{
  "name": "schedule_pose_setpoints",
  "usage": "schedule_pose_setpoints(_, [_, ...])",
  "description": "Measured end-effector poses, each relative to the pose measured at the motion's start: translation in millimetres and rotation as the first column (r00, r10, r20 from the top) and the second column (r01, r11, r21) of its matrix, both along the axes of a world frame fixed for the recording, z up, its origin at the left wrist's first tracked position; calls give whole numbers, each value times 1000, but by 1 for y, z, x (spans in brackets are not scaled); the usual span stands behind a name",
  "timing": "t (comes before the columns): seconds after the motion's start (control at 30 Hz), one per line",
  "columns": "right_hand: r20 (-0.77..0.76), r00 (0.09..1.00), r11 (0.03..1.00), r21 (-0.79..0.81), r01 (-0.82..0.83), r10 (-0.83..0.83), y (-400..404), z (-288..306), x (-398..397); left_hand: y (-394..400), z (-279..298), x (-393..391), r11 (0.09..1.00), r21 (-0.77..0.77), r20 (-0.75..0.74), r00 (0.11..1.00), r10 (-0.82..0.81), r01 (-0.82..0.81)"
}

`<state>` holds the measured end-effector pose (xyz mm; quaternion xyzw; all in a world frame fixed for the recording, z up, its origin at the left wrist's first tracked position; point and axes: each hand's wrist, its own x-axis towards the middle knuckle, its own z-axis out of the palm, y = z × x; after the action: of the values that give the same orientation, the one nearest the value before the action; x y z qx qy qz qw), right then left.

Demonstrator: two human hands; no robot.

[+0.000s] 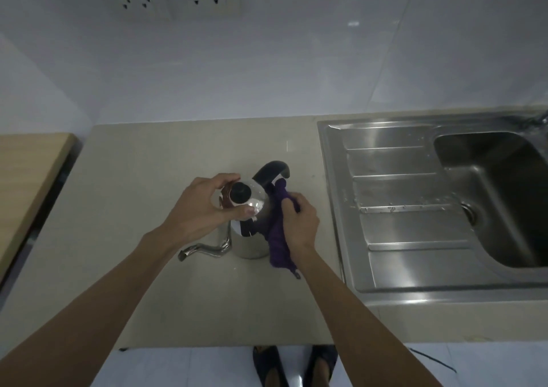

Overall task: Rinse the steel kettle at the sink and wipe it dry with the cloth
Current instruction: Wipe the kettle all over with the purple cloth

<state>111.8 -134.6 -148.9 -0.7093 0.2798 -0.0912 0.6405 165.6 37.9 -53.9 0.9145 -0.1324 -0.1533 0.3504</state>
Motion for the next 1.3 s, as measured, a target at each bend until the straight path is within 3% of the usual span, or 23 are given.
schedule_pose_setpoints(0.1, [-274,954,992,49,-112,121,-20,-12,21,2,-3,2,1000,1,-8,1000,-7,7])
schedule_pose_setpoints(0.2, [-283,943,983,106,-152,176,-27,-5,26,2,-4,1,1000,28,-10,1000,5,-5])
schedule_pose_setpoints(0.23, [-205,970,983,155,-97,129,-27,1,20,0,-5,-1,999,30,1,1000,17,-17])
schedule_pose_setpoints(0.3, [111,993,993,105,-62,51,-19,20,0,-3,-6,-6,998,23,39,997,64,-65])
schedule_pose_setpoints(0.37, [390,902,976,-183,-119,184,-10,42,-12,-8,-8,-8,993,44,68,992,106,-109])
schedule_pose_setpoints(0.4, [427,840,911,-373,-173,335,-9,48,-7,-9,-9,-9,991,50,79,990,117,-121])
schedule_pose_setpoints(0.47, [291,784,738,-609,-290,548,-16,51,18,-11,-8,-9,991,33,83,989,124,-128])
schedule_pose_setpoints(0.5, [205,799,711,-612,-345,565,-25,53,32,-10,-6,-9,992,23,82,990,119,-121])
schedule_pose_setpoints(0.6, [44,887,808,-434,-398,460,-53,57,54,-2,-3,-6,998,12,27,998,54,-55])
schedule_pose_setpoints(0.8, [225,780,742,-537,-401,584,-25,48,-2,16,3,12,999,-33,-88,996,-18,15])
schedule_pose_setpoints(0.9, [94,909,868,-350,-352,406,-45,50,24,17,6,15,996,-60,-74,995,-64,59])
schedule_pose_setpoints(0.93, [75,921,873,-357,-333,382,-44,51,26,17,6,14,995,-71,-50,996,-71,68])
schedule_pose_setpoints(1.03, [134,856,701,-644,-308,500,-14,49,11,18,7,12,995,-30,18,995,-97,97])
schedule_pose_setpoints(1.1, [140,833,640,-710,-292,535,-10,44,12,19,4,11,995,-1,26,995,-96,96])
schedule_pose_setpoints(1.17, [134,873,727,-620,-295,468,-21,42,25,20,1,9,997,-7,48,996,-79,79])
schedule_pose_setpoints(1.3, [-4,970,950,-200,-238,243,-46,17,22,24,-1,12,998,-5,59,996,-61,62])
